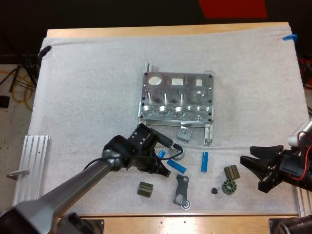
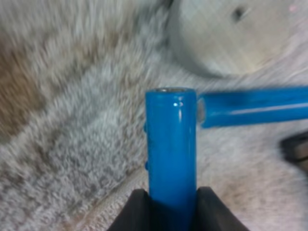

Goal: Load cells from right to left

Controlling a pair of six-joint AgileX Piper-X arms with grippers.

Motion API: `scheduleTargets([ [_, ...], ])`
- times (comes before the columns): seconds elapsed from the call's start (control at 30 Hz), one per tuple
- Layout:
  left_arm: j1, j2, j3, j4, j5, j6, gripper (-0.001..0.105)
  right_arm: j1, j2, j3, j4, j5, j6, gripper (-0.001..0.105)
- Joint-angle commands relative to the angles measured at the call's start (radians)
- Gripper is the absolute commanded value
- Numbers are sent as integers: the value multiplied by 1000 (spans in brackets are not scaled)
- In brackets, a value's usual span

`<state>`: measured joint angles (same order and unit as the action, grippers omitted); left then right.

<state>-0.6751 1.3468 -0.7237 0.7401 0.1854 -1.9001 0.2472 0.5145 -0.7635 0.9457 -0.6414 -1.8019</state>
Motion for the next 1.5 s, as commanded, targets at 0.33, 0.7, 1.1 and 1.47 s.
scheduleTargets([
  [0.33, -5, -270, -4, 71, 20, 168, 11, 3, -1, -10, -8, -15, 21, 44],
  [0.7, -5, -405, -4, 78, 392, 322, 11, 56, 70, -10, -51, -161, 109, 44],
  [1.1, -5, -406, -4, 78, 425, 387, 11, 310, 282, -10, -128, -172, 213, 44],
  [1.47, -5, -406, -4, 89, 449, 516, 11, 398, 430, -10, -194, -210, 356, 44],
])
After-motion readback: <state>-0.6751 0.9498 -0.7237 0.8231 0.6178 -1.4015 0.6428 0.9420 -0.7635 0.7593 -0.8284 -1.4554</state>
